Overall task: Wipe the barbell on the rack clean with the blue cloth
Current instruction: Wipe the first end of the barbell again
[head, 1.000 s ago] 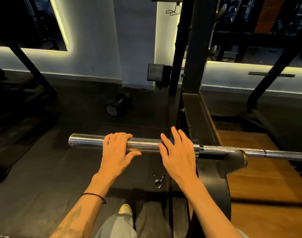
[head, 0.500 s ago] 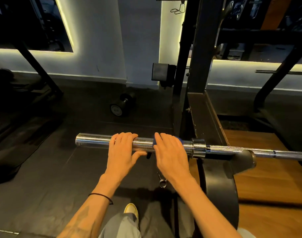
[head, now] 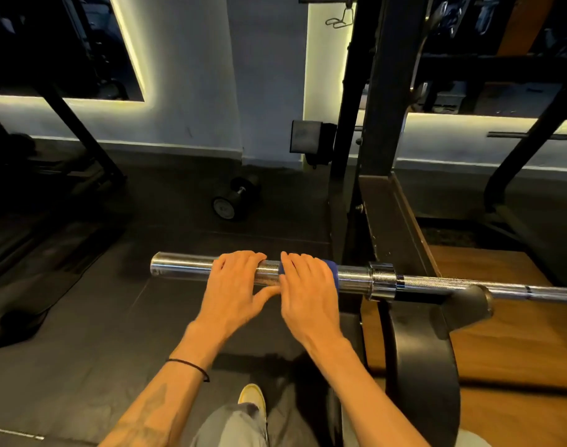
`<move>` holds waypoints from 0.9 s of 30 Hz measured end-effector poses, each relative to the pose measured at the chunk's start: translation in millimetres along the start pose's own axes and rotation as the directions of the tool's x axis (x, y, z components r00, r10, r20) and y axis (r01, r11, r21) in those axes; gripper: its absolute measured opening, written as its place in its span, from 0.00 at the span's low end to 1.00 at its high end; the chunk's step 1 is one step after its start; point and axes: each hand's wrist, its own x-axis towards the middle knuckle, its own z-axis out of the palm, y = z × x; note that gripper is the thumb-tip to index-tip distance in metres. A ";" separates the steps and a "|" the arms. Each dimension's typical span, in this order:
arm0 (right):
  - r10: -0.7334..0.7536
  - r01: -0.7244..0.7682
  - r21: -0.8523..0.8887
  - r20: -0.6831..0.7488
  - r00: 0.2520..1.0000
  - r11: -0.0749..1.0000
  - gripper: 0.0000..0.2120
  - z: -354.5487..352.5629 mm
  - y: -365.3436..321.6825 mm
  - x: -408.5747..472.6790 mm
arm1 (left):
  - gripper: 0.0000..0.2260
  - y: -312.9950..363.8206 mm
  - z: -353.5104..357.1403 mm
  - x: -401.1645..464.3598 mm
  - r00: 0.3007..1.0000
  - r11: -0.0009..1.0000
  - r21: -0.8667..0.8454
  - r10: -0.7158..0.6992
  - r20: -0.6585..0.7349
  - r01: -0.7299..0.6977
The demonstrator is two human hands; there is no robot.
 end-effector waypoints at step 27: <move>-0.127 0.159 -0.203 0.163 0.978 0.966 0.10 -40.2 31.4 20.7 | 0.28 -59.7 -8.7 -13.2 0.985 0.975 -0.190 -0.138 -0.108 0.116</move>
